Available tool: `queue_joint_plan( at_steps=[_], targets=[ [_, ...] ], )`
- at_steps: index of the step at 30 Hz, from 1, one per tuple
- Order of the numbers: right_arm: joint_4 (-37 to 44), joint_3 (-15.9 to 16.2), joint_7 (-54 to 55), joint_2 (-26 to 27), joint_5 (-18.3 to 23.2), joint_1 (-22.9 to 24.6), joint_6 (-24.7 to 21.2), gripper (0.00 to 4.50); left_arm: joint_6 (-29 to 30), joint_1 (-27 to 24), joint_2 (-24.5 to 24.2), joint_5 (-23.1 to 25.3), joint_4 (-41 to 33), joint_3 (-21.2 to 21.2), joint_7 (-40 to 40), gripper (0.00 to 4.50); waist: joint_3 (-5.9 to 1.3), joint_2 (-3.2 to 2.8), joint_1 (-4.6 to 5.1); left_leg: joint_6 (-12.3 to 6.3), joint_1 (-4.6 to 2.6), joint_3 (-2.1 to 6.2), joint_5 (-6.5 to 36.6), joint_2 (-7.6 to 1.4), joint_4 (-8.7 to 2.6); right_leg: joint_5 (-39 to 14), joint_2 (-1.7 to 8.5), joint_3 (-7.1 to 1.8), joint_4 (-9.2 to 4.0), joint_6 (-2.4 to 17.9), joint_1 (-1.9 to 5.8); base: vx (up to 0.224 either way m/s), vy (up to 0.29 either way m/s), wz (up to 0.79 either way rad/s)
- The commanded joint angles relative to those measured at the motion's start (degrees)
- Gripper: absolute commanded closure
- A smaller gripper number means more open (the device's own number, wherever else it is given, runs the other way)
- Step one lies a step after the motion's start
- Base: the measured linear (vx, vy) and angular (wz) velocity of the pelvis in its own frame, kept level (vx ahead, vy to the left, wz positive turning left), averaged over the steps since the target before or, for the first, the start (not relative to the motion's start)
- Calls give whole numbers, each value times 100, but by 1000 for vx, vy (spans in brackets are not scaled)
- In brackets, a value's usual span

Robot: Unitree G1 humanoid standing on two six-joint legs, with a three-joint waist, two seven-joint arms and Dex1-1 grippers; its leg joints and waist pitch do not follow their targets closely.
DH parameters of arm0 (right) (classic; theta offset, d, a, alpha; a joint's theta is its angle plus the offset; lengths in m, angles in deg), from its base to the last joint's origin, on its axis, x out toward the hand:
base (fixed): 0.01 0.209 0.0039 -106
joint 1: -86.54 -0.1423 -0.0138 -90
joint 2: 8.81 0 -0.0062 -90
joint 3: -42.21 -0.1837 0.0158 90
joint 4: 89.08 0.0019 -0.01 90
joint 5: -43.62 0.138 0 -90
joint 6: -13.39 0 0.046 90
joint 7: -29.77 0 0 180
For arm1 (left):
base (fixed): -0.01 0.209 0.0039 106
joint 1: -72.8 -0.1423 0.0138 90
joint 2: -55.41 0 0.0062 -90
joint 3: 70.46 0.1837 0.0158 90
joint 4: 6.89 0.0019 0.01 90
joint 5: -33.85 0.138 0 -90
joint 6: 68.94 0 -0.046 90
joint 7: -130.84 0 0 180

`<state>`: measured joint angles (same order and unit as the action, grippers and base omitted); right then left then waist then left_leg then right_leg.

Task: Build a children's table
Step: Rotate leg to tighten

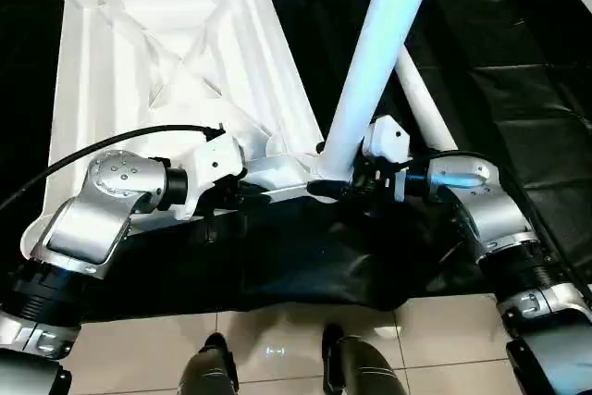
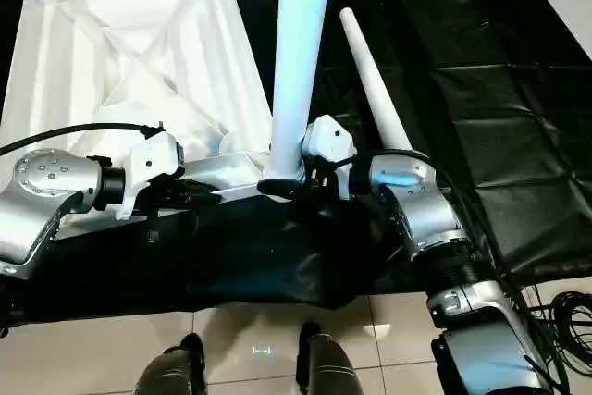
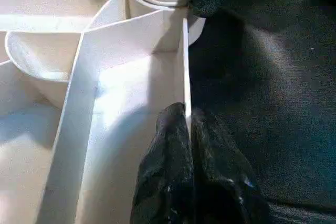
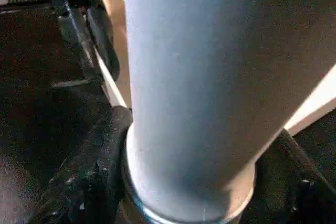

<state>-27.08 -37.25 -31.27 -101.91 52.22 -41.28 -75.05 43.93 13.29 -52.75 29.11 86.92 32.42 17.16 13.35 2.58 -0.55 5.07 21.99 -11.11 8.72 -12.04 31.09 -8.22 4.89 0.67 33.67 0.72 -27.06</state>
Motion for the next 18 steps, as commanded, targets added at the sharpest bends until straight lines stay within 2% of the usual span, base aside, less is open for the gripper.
queue_joint_plan(
  at_steps=[1, 3, 4, 5, 7, 8, 9, 10, 11, 13, 15, 17, 18],
  targets=[
    [-209, -104, 509, 185, 0, 111, -365, 181, 198, -137, 249, 123, 291, 413, -174, 450, -408, 4, 8, -785, -97, -76, 421, -8, -230, -276, 127, -143, -203, 1722, 446, 0, 0, 0],
    [-331, -188, 917, 321, -40, 129, -542, 181, 246, -74, 405, 176, 417, 367, -429, 450, -393, 6, 10, -665, -104, -67, 655, -16, -239, -697, 140, -143, -245, 1639, 428, -25, 0, 1],
    [-434, -316, 1413, 526, -38, 172, -705, 181, 381, 0, 604, 219, 548, 316, -730, 450, -354, 12, 17, -467, -107, -57, 1063, -21, -271, -1458, 162, -144, -325, 1450, 392, -50, -1, 2],
    [-500, -420, 1866, 710, -56, 207, -794, 181, 507, 66, 775, 264, 658, 274, -997, 450, -344, 21, 21, -392, -100, -44, 1172, -23, -286, -1727, 178, -146, -347, 1356, 392, -54, 0, 0],
    [-574, -586, 2599, 1002, -91, 238, -904, 181, 633, 173, 1027, 367, 836, 217, -1429, 450, -320, 2, 19, -120, -99, 3, 1501, -16, -335, -2615, 200, -146, -426, 985, 360, -60, 2, -2],
    [-636, -716, 3146, 1219, -107, 231, -999, 181, 710, 249, 1198, 429, 967, 185, -1701, 450, -322, 16, 20, -91, -95, 8, 1572, -4, -345, -2790, 197, -138, -450, 893, 355, -64, 1, -3],
    [-636, -716, 3146, 1219, -107, 231, -999, 181, 710, 249, 1198, 429, 967, 185, -1701, 450, -309, 21, 18, -33, -111, 24, 1747, -2, -367, -3152, 201, -136, -494, 706, 318, -63, -1, -1],
    [-722, -896, 3855, 1543, -91, 209, -1142, 181, 790, 348, 1429, 528, 1143, 175, -2042, 450, -295, 14, 21, 3, -151, 34, 1942, 11, -374, -3520, 196, -133, -541, 510, 259, -63, -1, -1],
    [-792, -911, 4240, 1718, -178, 173, -1144, 181, 858, 406, 1550, 626, 1239, 205, -2249, 450, -289, -4, 24, 37, -140, 69, 2101, 18, -397, -3751, 195, -108, -562, 359, 253, -60, -2, -2],
    [-985, -960, 4799, 2079, -208, 51, -1104, 181, 950, 490, 1721, 821, 1393, 332, -2513, 450, -294, -9, 42, 74, -121, 100, 2210, 25, -429, -3833, 197, -80, -589, 209, 254, -52, 5, -6],
    [-1107, -950, 5135, 2297, -307, -64, -1101, 181, 998, 557, 1834, 925, 1505, 378, -2687, 450, -300, -16, 49, 99, -124, 117, 2253, 43, -458, -3733, 181, -53, -607, 160, 260, 0, 0, 0],
    [-1297, -888, 5294, 2478, -384, -247, -976, 181, 1025, 627, 1884, 1026, 1604, 436, -2750, 450, -291, -27, 51, 70, -150, 118, 2377, 41, -473, -3607, 174, -45, -632, 155, 232, 0, 0, 0],
    [-1322, -848, 5239, 2496, -401, -280, -923, 181, 1025, 642, 1881, 1041, 1623, 443, -2742, 450, -288, -13, 64, 61, -131, 125, 2428, 39, -495, -3502, 167, -31, -636, 174, 257, 0, 0, 0]
  ],
)
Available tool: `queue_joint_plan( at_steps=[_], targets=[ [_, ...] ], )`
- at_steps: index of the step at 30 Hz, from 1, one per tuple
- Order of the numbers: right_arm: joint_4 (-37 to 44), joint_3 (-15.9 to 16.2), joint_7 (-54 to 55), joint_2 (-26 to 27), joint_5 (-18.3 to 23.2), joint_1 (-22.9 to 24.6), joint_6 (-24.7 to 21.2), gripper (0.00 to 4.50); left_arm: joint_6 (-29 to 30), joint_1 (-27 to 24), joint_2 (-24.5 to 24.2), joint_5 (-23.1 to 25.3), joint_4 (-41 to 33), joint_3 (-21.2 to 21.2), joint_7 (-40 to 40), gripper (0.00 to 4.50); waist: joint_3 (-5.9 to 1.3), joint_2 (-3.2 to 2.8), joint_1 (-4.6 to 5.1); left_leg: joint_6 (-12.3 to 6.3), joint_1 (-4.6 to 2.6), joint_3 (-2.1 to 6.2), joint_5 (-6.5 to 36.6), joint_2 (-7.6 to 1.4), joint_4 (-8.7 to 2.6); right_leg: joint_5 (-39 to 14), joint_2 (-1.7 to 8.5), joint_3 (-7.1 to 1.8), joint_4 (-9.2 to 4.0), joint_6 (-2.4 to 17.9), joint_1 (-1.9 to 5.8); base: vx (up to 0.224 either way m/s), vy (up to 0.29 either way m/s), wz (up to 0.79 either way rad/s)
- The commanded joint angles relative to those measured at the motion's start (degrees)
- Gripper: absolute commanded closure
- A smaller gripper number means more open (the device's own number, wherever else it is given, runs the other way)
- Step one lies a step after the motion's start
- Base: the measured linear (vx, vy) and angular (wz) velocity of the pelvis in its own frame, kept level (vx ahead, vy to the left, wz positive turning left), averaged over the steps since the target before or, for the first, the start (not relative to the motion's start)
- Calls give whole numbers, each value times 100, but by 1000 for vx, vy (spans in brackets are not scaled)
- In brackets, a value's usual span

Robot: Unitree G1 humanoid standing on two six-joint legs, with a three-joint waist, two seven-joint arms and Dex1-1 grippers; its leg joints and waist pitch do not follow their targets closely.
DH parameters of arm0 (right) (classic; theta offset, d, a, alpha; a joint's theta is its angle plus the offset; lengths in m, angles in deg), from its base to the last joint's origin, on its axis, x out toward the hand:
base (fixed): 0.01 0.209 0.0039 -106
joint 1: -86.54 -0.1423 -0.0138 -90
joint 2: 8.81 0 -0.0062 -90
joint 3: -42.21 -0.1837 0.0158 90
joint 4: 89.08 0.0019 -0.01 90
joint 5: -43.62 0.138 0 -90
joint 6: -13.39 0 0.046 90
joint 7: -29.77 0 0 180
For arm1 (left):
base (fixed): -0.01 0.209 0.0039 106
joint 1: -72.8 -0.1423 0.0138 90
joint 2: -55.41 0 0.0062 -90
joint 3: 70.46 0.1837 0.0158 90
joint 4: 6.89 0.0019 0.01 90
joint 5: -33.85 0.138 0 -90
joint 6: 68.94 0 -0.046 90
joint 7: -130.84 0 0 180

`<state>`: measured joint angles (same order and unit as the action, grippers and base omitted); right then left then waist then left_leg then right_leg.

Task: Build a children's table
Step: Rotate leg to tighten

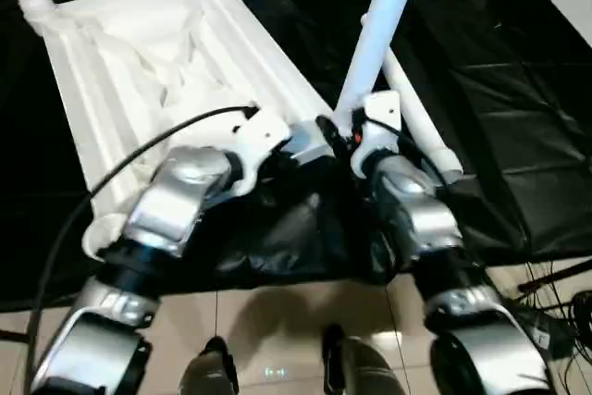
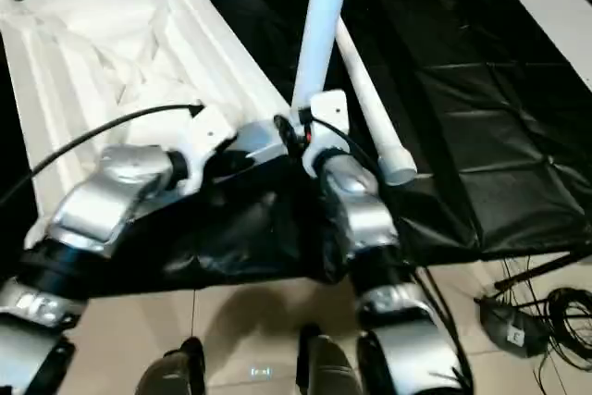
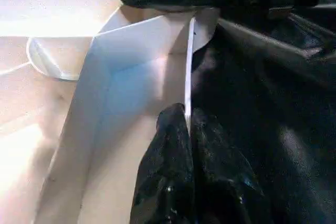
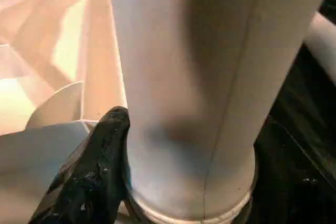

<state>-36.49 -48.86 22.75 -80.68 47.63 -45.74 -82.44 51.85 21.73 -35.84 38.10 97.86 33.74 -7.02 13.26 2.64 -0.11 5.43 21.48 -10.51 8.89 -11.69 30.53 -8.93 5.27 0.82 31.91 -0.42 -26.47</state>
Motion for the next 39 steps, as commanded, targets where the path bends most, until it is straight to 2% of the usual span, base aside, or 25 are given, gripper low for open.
queue_joint_plan(
  at_steps=[1, 3, 4, 8, 10, 11, 13, 14, 15, 18, 21, 22, 24, 25, 27, 28, 30, 32, 33, 35, 37, 38, 39],
  targets=[
    [-394, 359, -324, 408, 76, 121, -92, 181, 233, -171, 169, 171, 562, 318, -302, 450, -272, -24, 20, 20, -81, 74, 2492, -1, -449, -3412, 137, -40, -469, 290, 197, 0, 0, 0],
    [-314, 328, -441, 429, 130, 133, -69, 181, 225, -153, 140, 181, 575, 310, -292, 450, -274, -17, 21, -3, -90, 68, 2536, -6, -448, -3296, 139, -51, -473, 315, 187, 0, 0, 0],
    [-199, 263, -464, 451, 178, 153, -70, 125, 226, -140, 111, 193, 577, 297, -292, 450, -282, -5, 9, -33, -87, 60, 2471, -5, -444, -3190, 141, -66, -461, 335, 193, 0, 0, 0],
    [-19, 330, -573, 327, 73, 153, -2, 100, 203, -154, 43, 205, 522, 281, -217, 450, -280, -12, -1, -64, -72, 35, 2303, -17, -448, -2809, 135, -85, -424, 471, 203, 0, 0, 0],
    [41, 396, -649, 243, -7, 140, 78, 70, 134, -170, 3, 204, 490, 298, -141, 450, -290, -4, 0, -57, -46, 38, 2193, -17, -451, -2698, 141, -87, -405, 511, 234, 0, 0, 0],
    [194, 570, -807, -51, -213, 119, 202, 70, 41, -230, -124, 180, 361, 325, 51, 450, -292, 8, 3, -62, -44, 28, 2123, -18, -445, -2606, 139, -92, -398, 534, 236, 0, 0, 0],
    [427, 621, -1122, -367, -226, 158, 158, 70, 60, -322, -249, 41, 208, 274, 297, 450, -315, 18, -7, -91, -37, 7, 1941, -12, -419, -2348, 130, -105, -370, 578, 259, 0, 0, 0],
    [450, 616, -1175, -411, -212, 161, 150, 70, 97, -336, -258, 10, 190, 250, 323, 450, -344, 14, -11, -137, -9, -7, 1668, -13, -392, -1973, 129, -116, -320, 673, 284, 0, 0, 0],
    [550, 629, -1402, -558, -166, 178, 98, 70, -45, -386, -329, -54, 173, 241, 482, 450, -327, 27, -8, -209, -28, -47, 1548, -11, -367, -1765, 113, -125, -321, 759, 248, 0, 0, 0],
    [885, 736, -2342, -1073, -30, 258, -122, 70, -478, -554, -627, -155, 95, 264, 908, 450, -322, 41, -32, -343, -20, -48, 1693, -18, -369, -2331, 135, -116, -365, 726, 263, 0, 0, 0],
    [1097, 821, -2940, -1415, 28, 330, -145, 70, -763, -677, -818, -307, -67, 262, 1299, 450, -326, 24, -47, -377, -30, -73, 1428, -42, -352, -2136, 139, -130, -347, 821, 246, 18, -11, 2],
    [1238, 902, -3420, -1700, 63, 397, -47, 70, -806, -803, -988, -508, -297, 258, 1690, 450, -335, 22, -50, -425, -39, -98, 1283, -51, -316, -1801, 133, -147, -297, 990, 251, 55, -33, 6],
    [1364, 961, -3842, -1918, 174, 464, -5, 70, -870, -904, -1149, -641, -479, 274, 2006, 450, -330, 31, -58, -497, -52, -122, 1154, -52, -287, -1503, 116, -164, -258, 1155, 256, 67, -26, 7],
    [1411, 981, -4009, -2011, 220, 491, 25, 70, -917, -942, -1234, -669, -537, 295, 2136, 450, -353, 14, -53, -527, -58, -128, 1055, -51, -273, -1334, 113, -160, -221, 1227, 268, 73, -21, 7],
    [1506, 1009, -4387, -2169, 350, 558, 44, 70, -999, -1004, -1376, -718, -620, 310, 2359, 450, -376, -7, -47, -628, -42, -136, 626, -53, -250, -733, 94, -150, -141, 1444, 302, 77, 6, 0],
    [1561, 1039, -4609, -2257, 401, 596, 70, 70, -1013, -1035, -1452, -765, -660, 310, 2474, 450, -396, -13, -48, -736, -41, -145, 262, -40, -218, -27, 57, -145, -53, 1636, 342, 73, 15, -2],
    [1615, 1097, -4867, -2341, 458, 634, 57, 70, -1029, -1052, -1513, -821, -681, 296, 2572, 450, -406, -28, -39, -820, -22, -138, 58, -34, -190, 482, 51, -145, 8, 1761, 373, 63, 33, -3],
    [1658, 1135, -5047, -2386, 489, 659, 44, 70, -1042, -1056, -1544, -861, -679, 282, 2626, 450, -427, -34, -31, -936, -67, -162, -63, -27, -163, 886, 27, -149, 38, 1881, 364, 29, 17, -1],
    [1683, 1197, -5238, -2423, 500, 682, 64, 70, -1080, -1063, -1582, -881, -667, 272, 2674, 450, -417, -21, -26, -969, -55, -166, -90, -21, -159, 952, 26, -149, 39, 1901, 369, 0, 0, 0],
    [1632, 1257, -5329, -2433, 462, 672, 111, 70, -1124, -1065, -1616, -891, -650, 263, 2715, 450, -395, -5, -25, -1035, -52, -159, 81, -26, -172, 682, 68, -144, 13, 1875, 383, 0, 0, 0],
    [1525, 1242, -5335, -2396, 477, 619, 128, 70, -1142, -1065, -1628, -894, -642, 250, 2735, 450, -367, -6, -31, -930, -70, -158, 373, -52, -199, 8, 102, -143, -43, 1787, 365, 0, 0, 0],
    [1525, 1242, -5335, -2396, 477, 619, 128, 70, -1142, -1065, -1628, -894, -642, 250, 2735, 450, -367, -5, -30, -897, -70, -156, 419, -57, -203, -107, 109, -145, -47, 1768, 364, 0, 0, 0],
    [1469, 1193, -5338, -2337, 551, 588, 128, 96, -1146, -1067, -1625, -894, -642, 243, 2741, 450, -365, 0, -29, -847, -69, -154, 477, -61, -206, -261, 117, -148, -54, 1739, 364, 0, 0, 0]
  ],
)
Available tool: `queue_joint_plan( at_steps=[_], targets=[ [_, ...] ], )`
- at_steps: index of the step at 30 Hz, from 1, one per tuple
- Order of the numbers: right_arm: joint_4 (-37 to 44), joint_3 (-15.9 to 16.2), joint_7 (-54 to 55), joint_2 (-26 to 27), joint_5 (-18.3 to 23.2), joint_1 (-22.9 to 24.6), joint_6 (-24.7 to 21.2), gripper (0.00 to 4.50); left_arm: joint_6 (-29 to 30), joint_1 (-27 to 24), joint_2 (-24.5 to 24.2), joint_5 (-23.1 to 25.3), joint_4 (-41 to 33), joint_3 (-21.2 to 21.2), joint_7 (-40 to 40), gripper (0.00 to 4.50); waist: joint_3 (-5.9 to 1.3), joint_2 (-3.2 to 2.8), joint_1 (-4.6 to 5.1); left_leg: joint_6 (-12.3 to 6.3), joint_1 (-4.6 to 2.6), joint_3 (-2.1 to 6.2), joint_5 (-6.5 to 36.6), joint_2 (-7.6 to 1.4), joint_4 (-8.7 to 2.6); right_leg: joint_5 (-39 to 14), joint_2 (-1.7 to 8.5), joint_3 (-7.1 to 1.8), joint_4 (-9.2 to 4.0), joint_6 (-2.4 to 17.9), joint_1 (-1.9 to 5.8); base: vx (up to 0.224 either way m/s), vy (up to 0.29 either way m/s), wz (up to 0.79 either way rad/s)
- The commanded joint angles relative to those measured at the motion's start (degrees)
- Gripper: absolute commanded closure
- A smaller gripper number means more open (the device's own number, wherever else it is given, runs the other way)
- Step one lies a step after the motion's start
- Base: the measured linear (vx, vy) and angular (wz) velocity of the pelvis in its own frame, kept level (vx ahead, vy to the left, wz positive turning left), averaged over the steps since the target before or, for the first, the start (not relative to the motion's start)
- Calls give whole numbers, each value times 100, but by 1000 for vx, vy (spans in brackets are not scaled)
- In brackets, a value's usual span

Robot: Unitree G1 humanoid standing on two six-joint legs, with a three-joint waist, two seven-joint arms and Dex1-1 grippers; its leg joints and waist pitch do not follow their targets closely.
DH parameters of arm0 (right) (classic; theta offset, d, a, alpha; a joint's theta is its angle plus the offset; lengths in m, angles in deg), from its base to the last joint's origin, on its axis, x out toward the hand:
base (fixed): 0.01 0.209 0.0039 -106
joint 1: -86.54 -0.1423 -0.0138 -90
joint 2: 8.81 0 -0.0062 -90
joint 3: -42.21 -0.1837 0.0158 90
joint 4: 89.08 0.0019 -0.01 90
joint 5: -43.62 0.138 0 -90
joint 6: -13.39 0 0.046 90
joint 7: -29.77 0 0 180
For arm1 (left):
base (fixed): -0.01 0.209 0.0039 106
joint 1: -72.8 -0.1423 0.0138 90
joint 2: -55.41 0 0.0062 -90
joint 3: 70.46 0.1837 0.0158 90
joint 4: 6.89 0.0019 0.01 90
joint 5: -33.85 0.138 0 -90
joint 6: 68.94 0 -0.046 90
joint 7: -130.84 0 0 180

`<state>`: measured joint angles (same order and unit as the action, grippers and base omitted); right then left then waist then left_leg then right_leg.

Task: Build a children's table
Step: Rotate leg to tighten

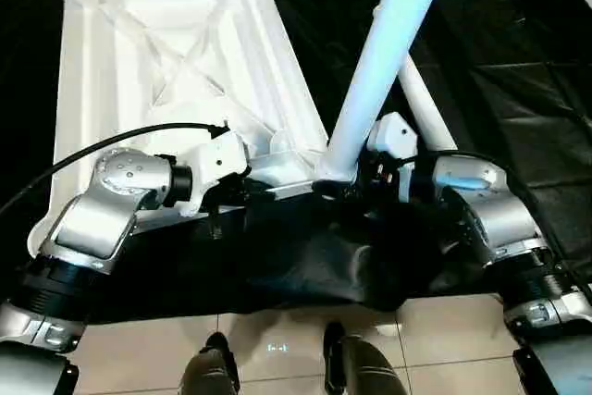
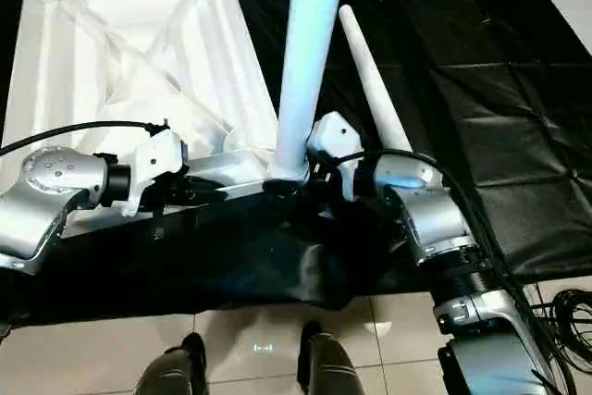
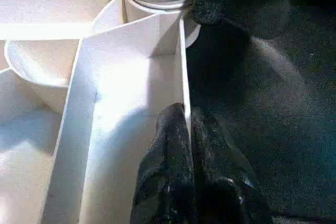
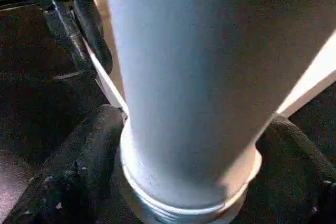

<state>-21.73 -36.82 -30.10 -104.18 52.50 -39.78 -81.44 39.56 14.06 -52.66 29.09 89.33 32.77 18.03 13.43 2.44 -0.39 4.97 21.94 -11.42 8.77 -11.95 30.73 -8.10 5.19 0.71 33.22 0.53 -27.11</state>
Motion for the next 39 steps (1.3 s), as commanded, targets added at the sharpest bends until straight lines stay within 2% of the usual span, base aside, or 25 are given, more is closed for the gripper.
queue_joint_plan(
  at_steps=[1, 3, 4, 8, 10, 16, 18, 20, 22, 23, 24, 25, 26, 27, 28, 30, 32, 33, 34, 35, 36, 37, 39],
  targets=[
    [-22, -46, -100, 48, 139, -13, 23, 96, 80, -307, 61, 5, 202, 335, 248, 450, -384, 17, 0, -777, -114, -61, 488, -35, -228, -378, 128, -142, -186, 1631, 427, 0, 0, 0],
    [-15, -38, -135, 46, 147, -3, 38, 107, 82, -317, 61, 1, 191, 336, 251, 450, -395, 18, 4, -779, -111, -58, 390, -32, -219, -244, 120, -143, -167, 1629, 432, 0, 0, 0],
    [-12, -17, -158, 37, 137, 9, 40, 128, 85, -321, 63, -1, 188, 336, 249, 450, -400, 14, 5, -804, -113, -61, 310, -28, -212, -112, 111, -141, -153, 1648, 432, 0, 0, 0],
    [-34, 6, -270, 4, 116, 50, 54, 149, 80, -327, 41, -30, 183, 354, 244, 450, -409, 20, 2, -892, -107, -67, 149, -15, -194, 189, 100, -141, -125, 1701, 444, 0, 0, 0],
    [-59, 21, -313, -17, 99, 61, 69, 168, 70, -327, 30, -38, 191, 359, 262, 450, -406, 18, 2, -904, -107, -66, 212, -17, -196, 91, 105, -136, -135, 1701, 443, 0, 0, 0],
    [-102, -39, -171, 38, 111, 103, 91, 178, 101, -335, 51, -31, 184, 366, 255, 450, -410, 17, -2, -874, -111, -64, 228, -18, -195, 27, 104, -138, -136, 1702, 445, 0, 0, 0],
    [-168, -101, 247, 175, 31, 144, -44, 178, 135, -247, 217, 133, 354, 319, -153, 450, -401, 12, -5, -866, -107, -64, 212, -20, -197, 29, 108, -138, -142, 1706, 441, 0, 0, 0],
    [-285, -161, 738, 347, -68, 186, -231, 178, 247, -159, 391, 204, 502, 257, -478, 450, -385, 24, 7, -790, -99, -67, 366, -18, -209, -262, 107, -142, -177, 1648, 430, 0, 0, 0],
    [-506, -384, 1977, 894, -208, 338, -556, 178, 539, 15, 735, 359, 749, 215, -1066, 450, -337, 13, -6, -470, -113, -40, 961, -28, -266, -1429, 153, -143, -303, 1414, 397, 0, 0, 0],
    [-506, -384, 1977, 894, -208, 338, -556, 178, 539, 15, 735, 359, 749, 215, -1066, 450, -329, 22, 2, -382, -104, -33, 1112, -25, -276, -1743, 166, -151, -328, 1304, 389, -51, -3, -4],
    [-527, -433, 2250, 1031, -245, 366, -558, 178, 608, 53, 810, 390, 797, 210, -1187, 450, -322, 18, -5, -188, -88, 12, 1324, -18, -318, -2331, 183, -141, -379, 1084, 404, -53, -3, -8],
    [-579, -533, 2671, 1233, -267, 377, -596, 178, 718, 122, 932, 425, 887, 181, -1384, 450, -333, 13, 1, -93, -82, 34, 1428, -13, -340, -2590, 184, -140, -392, 925, 392, -53, -3, -8],
    [-612, -636, 3035, 1447, -235, 378, -717, 178, 804, 205, 1056, 480, 988, 168, -1587, 450, -332, 12, -7, -63, -106, 38, 1499, -15, -350, -2702, 179, -137, -420, 854, 373, 0, 0, 0],
    [-658, -698, 3401, 1636, -262, 364, -780, 178, 850, 296, 1186, 541, 1107, 153, -1804, 450, -316, 8, 0, -32, -150, 24, 1674, -10, -354, -2910, 165, -152, -464, 729, 308, 0, 0, 0],
    [-807, -840, 4049, 1950, -282, 298, -829, 178, 973, 463, 1426, 626, 1349, 80, -2234, 450, -317, -1, -1, 27, -177, 34, 1786, -3, -368, -3091, 159, -141, -489, 640, 287, 0, 0, 0],
    [-943, -918, 4403, 2138, -273, 216, -826, 178, 1028, 587, 1588, 683, 1514, 52, -2494, 450, -326, 12, -1, 41, -163, 48, 1818, 10, -385, -3150, 154, -127, -496, 543, 305, 0, 0, 0],
    [-1101, -945, 4758, 2299, -335, 109, -736, 178, 1023, 721, 1732, 765, 1706, 53, -2735, 450, -319, -1, -1, 40, -164, 53, 1969, 14, -397, -3279, 143, -120, -534, 381, 262, 0, 0, 0],
    [-1368, -951, 5181, 2584, -412, -103, -560, 178, 1002, 949, 1991, 912, 2040, 84, -3079, 450, -314, 0, 10, 48, -183, 55, 2092, 27, -398, -3450, 138, -115, -566, 312, 231, 0, 0, 0],
    [-1401, -939, 5225, 2612, -438, -132, -544, 178, 988, 969, 2018, 920, 2067, 97, -3079, 450, -310, -13, 9, 75, -206, 55, 2151, 23, -395, -3507, 140, -116, -574, 301, 207, 0, 0, 0],
    [-1504, -897, 5359, 2703, -525, -226, -505, 178, 945, 1030, 2106, 939, 2141, 144, -3054, 450, -310, 4, -1, 68, -209, 65, 2228, 27, -400, -3531, 136, -111, -581, 270, 207, 0, 0, 0],
    [-1504, -897, 5359, 2703, -525, -226, -505, 178, 945, 1030, 2106, 939, 2141, 144, -3054, 450, -308, -1, -5, 62, -198, 69, 2234, 26, -405, -3496, 137, -110, -579, 266, 214, 0, 0, 0],
    [-1507, -861, 5411, 2752, -606, -251, -534, 178, 882, 1052, 2135, 964, 2139, 211, -2984, 450, -303, -2, -12, 37, -150, 89, 2245, 25, -432, -3428, 141, -103, -574, 232, 241, 0, 0, 0],
    [-1418, -936, 5347, 2794, -540, -210, -603, 178, 875, 1047, 2121, 984, 2116, 227, -2952, 450, -310, -14, -16, 24, -141, 97, 2239, 18, -443, -3305, 145, -105, -561, 223, 254, 0, 0, 0]
  ],
)
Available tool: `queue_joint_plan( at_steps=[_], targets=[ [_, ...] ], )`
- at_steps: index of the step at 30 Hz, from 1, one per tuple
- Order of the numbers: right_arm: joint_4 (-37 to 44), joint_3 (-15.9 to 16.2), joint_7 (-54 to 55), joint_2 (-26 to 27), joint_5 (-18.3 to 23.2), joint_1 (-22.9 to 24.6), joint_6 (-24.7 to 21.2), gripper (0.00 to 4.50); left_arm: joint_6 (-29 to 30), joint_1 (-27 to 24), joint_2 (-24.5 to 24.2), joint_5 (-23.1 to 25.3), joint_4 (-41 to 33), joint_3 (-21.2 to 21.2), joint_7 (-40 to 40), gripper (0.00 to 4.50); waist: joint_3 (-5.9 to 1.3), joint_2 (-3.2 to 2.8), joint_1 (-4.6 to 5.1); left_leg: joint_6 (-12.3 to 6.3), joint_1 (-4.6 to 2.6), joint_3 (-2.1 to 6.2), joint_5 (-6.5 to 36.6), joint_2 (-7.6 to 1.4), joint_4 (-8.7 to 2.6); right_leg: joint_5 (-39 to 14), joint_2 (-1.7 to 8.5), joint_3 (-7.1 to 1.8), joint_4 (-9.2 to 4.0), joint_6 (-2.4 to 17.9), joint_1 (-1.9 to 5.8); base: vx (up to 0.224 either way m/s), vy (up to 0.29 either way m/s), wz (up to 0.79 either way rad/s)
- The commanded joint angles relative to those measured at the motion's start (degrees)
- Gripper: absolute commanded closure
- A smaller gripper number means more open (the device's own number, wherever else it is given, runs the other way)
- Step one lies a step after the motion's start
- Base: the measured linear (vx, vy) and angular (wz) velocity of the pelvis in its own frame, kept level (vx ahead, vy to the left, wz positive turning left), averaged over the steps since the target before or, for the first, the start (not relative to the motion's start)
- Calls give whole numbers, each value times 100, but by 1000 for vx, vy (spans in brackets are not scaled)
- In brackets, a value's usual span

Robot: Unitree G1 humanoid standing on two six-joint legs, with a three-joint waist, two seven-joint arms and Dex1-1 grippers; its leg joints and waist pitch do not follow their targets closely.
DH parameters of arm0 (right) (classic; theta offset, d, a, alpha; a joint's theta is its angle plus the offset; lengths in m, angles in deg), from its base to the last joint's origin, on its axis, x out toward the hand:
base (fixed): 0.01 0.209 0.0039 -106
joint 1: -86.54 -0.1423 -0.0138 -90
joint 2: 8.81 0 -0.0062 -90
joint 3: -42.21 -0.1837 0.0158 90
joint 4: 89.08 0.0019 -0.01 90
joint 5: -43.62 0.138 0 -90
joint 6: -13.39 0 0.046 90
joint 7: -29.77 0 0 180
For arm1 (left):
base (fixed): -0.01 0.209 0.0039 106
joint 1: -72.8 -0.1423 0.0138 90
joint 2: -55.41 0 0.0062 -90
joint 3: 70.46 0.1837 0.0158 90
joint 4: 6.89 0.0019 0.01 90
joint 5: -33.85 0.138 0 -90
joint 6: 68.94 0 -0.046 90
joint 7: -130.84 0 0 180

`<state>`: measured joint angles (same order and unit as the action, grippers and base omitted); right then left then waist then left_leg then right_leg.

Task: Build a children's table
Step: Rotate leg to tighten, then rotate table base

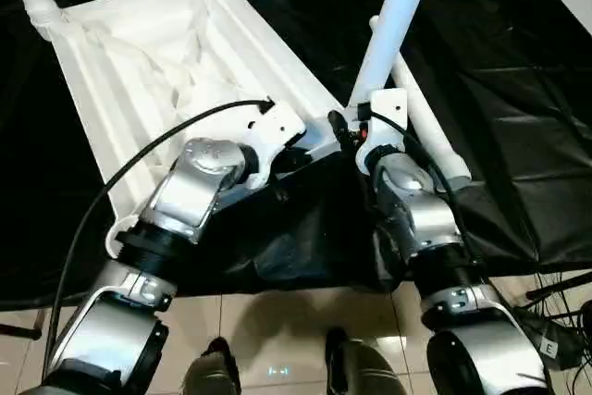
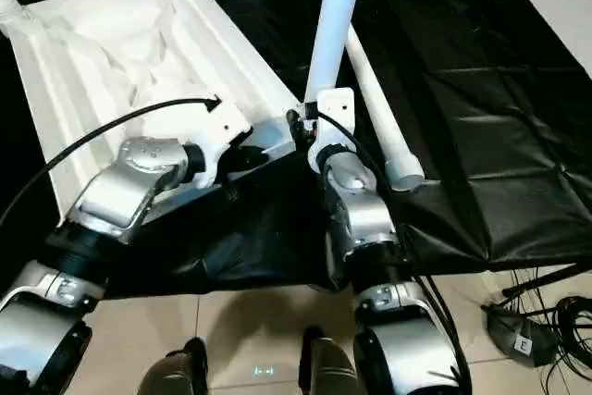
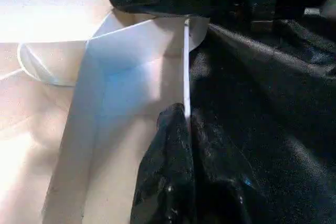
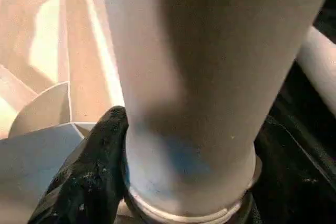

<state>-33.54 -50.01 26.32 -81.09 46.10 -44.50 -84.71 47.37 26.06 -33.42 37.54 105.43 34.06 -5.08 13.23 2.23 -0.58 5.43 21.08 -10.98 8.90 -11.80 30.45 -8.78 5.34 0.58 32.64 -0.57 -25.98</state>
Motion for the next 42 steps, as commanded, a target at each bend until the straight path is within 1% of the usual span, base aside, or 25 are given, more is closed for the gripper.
queue_joint_plan(
  at_steps=[1, 3, 4, 8, 12, 14, 15, 16, 17, 18, 19, 20, 22, 23, 24, 25, 28, 29, 30, 32, 33, 34, 37, 40, 42],
  targets=[
    [-186, 323, -341, 509, 158, 287, -314, 143, 109, -157, 190, 145, 498, 91, -638, 450, -294, 14, 6, -30, -42, 52, 2215, 4, -418, -3149, 125, -94, -498, 348, 148, 0, 0, 0],
    [-23, 304, -450, 490, 202, 338, -214, 143, 66, -186, 131, 164, 462, 110, -554, 450, -293, 5, -4, -35, -46, 53, 2230, 1, -421, -3142, 128, -95, -502, 348, 143, 0, 0, 0],
    [36, 328, -435, 460, 171, 344, -157, 104, 15, -193, 114, 159, 466, 107, -517, 450, -294, 1, -7, -29, -43, 52, 2222, -1, -423, -3087, 127, -96, -498, 369, 146, 0, 0, 0],
    [182, 436, -287, 302, -59, 334, 26, 95, -211, -179, 175, 90, 555, 20, -449, 450, -325, 3, -2, -3, 4, 66, 2153, 7, -433, -3109, 138, -84, -493, 355, 189, 0, 0, 0],
    [1300, 484, -451, -37, -61, 687, -137, 95, -382, -122, 205, 64, 647, -27, -430, 450, -367, 13, -9, -55, 12, 53, 1919, 17, -406, -2853, 120, -97, -488, 303, 210, 0, 0, 0],
    [2180, 308, -559, -184, 109, 1020, -437, 95, -618, -93, 220, 41, 702, -42, -449, 450, -376, 13, -19, -110, 31, 46, 1756, 20, -398, -2535, 101, -100, -463, 385, 241, 0, 0, 0],
    [2364, 280, -571, -205, 130, 1107, -491, 95, -673, -93, 227, 43, 714, -55, -493, 450, -403, 8, -44, -158, -4, 20, 1648, 1, -372, -2264, 100, -111, -439, 446, 215, 0, 0, 0],
    [2426, 273, -573, -211, 135, 1139, -506, 95, -693, -95, 229, 42, 719, -61, -510, 450, -422, -21, -42, -160, 3, 7, 1576, -3, -369, -2048, 82, -102, -423, 579, 225, 0, 0, 0],
    [2858, 310, -675, -343, 170, 1392, -760, 91, -665, -87, 331, -195, 593, -239, -420, 423, -438, -31, -48, -149, 7, 3, 1529, -2, -361, -1953, 89, -101, -401, 648, 237, 0, 0, 0],
    [2869, 311, -678, -346, 171, 1399, -767, 91, -664, -87, 333, -201, 590, -244, -417, 423, -444, -22, -78, -157, 11, -13, 1404, 0, -343, -1746, 85, -107, -387, 727, 261, 0, 0, 0],
    [3104, 379, -751, -413, 168, 1572, -899, 88, -576, -88, 412, -425, 385, -425, -347, 395, -472, -83, -110, -171, -31, -41, 1331, -4, -315, -1505, 81, -119, -369, 872, 239, 0, 0, 0],
    [3140, 413, -785, -418, 180, 1613, -951, 88, -509, -98, 435, -527, 266, -493, -291, 395, -482, -86, -116, -175, -28, -52, 1258, -4, -303, -1318, 73, -119, -344, 976, 255, 53, -3, 6],
    [3121, 487, -803, -410, 162, 1655, -985, 88, -565, -78, 446, -559, 134, -593, -384, 382, -593, -100, -132, -278, 20, -64, 518, 24, -205, 17, 38, -116, -165, 1347, 333, 57, 2, 3],
    [3034, 556, -772, -375, 117, 1665, -997, 88, -593, -10, 444, -559, 51, -771, -636, 382, -629, -114, -128, -336, 66, -48, 213, 37, -179, 536, 27, -112, -94, 1424, 378, 52, 5, -3],
    [2982, 594, -746, -351, 89, 1667, -1004, 88, -586, 32, 442, -569, 9, -886, -781, 365, -659, -145, -134, -449, 72, -60, -300, 63, -132, 1481, -17, -100, -5, 1601, 392, 0, 0, 0],
    [2941, 641, -696, -299, 49, 1662, -1008, 88, -456, 116, 428, -717, -131, -1218, -1004, 356, -661, -116, -113, -518, 118, -64, -452, 96, -105, 1969, -33, -92, 37, 1711, 437, 0, 0, 0],
    [2914, 708, -711, -262, 42, 1641, -1129, 88, -211, 157, 290, -834, -378, -1519, -1111, 353, -679, -130, -88, -684, 117, -69, -577, 117, -72, 2458, -35, -98, 79, 1858, 471, 0, 0, 0],
    [2970, 860, -829, -293, -20, 1665, -1364, 88, 93, 112, -38, -826, -721, -1812, -1201, 353, -675, -131, -86, -707, 104, -78, -507, 115, -74, 2373, -39, -95, 66, 1863, 467, 0, 0, 0],
    [2982, 937, -900, -319, -43, 1678, -1462, 88, 203, 58, -236, -791, -887, -1929, -1197, 353, -672, -162, -89, -698, 108, -61, -404, 92, -85, 2131, -18, -88, 66, 1863, 480, 0, 0, 0],
    [3093, 1032, -921, -360, -114, 1740, -1608, 88, 314, -137, -738, -602, -1194, -2118, -1182, 353, -665, -170, -82, -633, 70, -68, -239, 62, -91, 1729, -12, -87, 40, 1829, 462, 0, 0, 0],
    [3106, 1036, -914, -363, -123, 1747, -1618, 88, 322, -166, -806, -574, -1231, -2141, -1178, 353, -655, -193, -79, -565, 71, -64, -199, 45, -98, 1507, 2, -90, 38, 1780, 460, 0, 0, 0],
    [3095, 1022, -913, -355, -106, 1741, -1645, 88, 365, -264, -991, -543, -1345, -2245, -1128, 353, -649, -198, -87, -501, 24, -86, -160, 36, -92, 1367, -16, -96, 22, 1769, 418, 0, 0, 0],
    [3037, 1040, -902, -387, -118, 1709, -1686, 88, 581, -496, -1374, -449, -1569, -2424, -1084, 353, -649, -218, -154, -311, 15, -84, -71, 3, -89, 1133, -10, -97, 50, 1737, 394, 0, 0, 0],
    [2789, 1066, -865, -413, -174, 1578, -1660, 88, 887, -936, -2071, -177, -1705, -2555, -985, 353, -622, -217, -173, -25, -7, -84, 519, -7, -116, 208, 10, -99, -2, 1508, 336, 0, 0, 0],
    [2730, 1075, -886, -413, -171, 1541, -1647, 88, 985, -1023, -2210, -137, -1685, -2580, -939, 353, -601, -220, -167, 89, -16, -84, 738, -5, -132, -167, 13, -112, -45, 1397, 311, 0, 0, 0]
  ],
)
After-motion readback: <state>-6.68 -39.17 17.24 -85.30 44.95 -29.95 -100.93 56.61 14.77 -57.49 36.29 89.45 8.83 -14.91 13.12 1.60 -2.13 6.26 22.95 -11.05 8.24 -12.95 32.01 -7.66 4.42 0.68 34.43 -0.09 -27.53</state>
